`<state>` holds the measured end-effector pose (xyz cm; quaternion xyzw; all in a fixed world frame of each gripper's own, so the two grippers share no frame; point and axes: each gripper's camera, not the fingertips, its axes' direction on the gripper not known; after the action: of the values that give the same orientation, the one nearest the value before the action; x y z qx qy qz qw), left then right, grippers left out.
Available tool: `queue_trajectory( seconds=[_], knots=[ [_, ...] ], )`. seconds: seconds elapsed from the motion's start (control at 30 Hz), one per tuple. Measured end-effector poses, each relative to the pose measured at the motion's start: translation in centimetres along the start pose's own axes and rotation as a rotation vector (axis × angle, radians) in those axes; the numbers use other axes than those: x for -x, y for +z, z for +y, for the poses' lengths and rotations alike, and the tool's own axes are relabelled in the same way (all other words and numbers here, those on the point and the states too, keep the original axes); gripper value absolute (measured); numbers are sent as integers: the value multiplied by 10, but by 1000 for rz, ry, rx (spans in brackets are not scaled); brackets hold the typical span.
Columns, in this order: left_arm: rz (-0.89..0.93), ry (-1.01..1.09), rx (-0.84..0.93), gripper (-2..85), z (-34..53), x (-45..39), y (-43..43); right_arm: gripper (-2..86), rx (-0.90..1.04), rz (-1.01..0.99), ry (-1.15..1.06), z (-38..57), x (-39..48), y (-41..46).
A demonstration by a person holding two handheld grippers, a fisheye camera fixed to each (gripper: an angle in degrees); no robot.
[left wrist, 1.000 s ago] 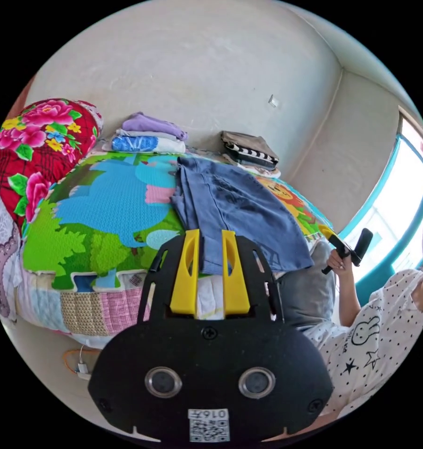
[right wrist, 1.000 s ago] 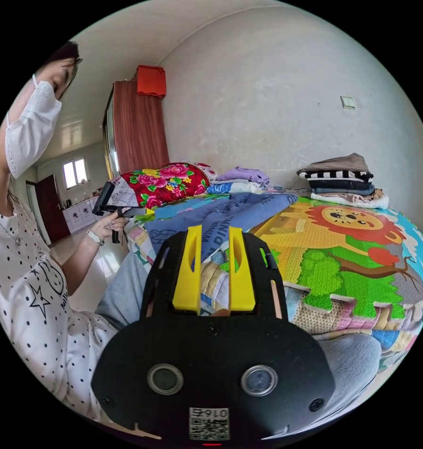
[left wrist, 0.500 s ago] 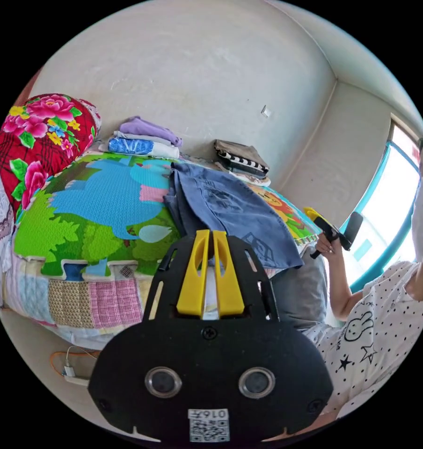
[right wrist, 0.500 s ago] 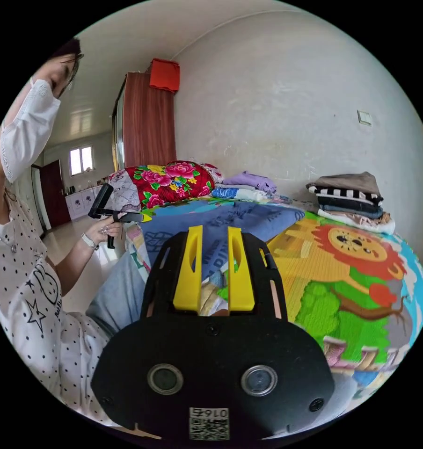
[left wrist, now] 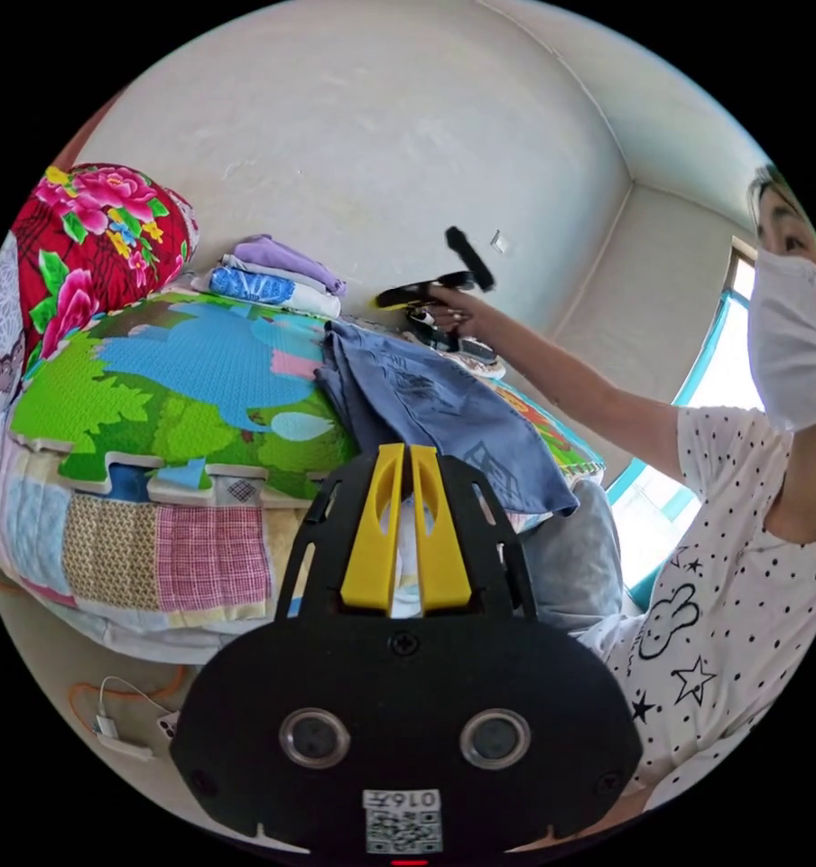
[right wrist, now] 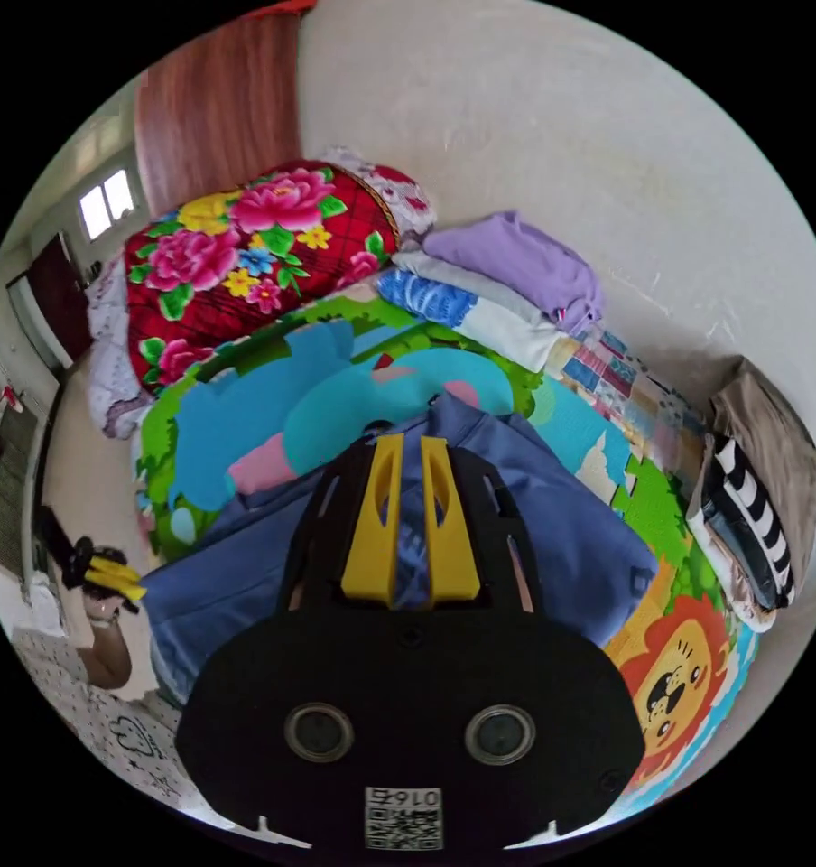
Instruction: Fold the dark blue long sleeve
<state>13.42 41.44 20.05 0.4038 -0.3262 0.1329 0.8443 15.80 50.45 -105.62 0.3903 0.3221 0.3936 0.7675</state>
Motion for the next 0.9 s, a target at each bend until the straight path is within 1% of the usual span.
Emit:
queue_trajectory(
  seconds=[0.07,0.17,0.23,0.3,0.37,0.43,0.57,0.73,0.83,0.9],
  knots=[
    [-4,13,-4,-9,1,0,-3,57,40,45,55,-51,-4,30],
    [7,26,-11,-9,4,3,-7,77,102,2,102,-99,-8,61],
    [16,31,-20,-9,6,6,-11,84,142,34,114,-123,-6,75],
    [29,32,-33,-9,7,10,-15,79,165,89,115,-143,-2,84],
    [33,34,-37,-9,8,13,-18,47,185,113,108,-163,7,92],
    [38,33,-43,-9,8,16,-21,19,190,126,87,-175,16,93],
    [26,81,-79,-9,-3,11,-33,3,107,304,64,-200,31,70],
    [-10,153,-179,-9,-21,7,-52,-2,-2,428,148,-235,36,28],
    [-22,87,-162,-9,-18,26,-49,-3,20,470,116,-258,50,29],
    [-4,-6,-128,-9,-10,49,-41,-3,64,494,87,-269,60,43]
  ],
)
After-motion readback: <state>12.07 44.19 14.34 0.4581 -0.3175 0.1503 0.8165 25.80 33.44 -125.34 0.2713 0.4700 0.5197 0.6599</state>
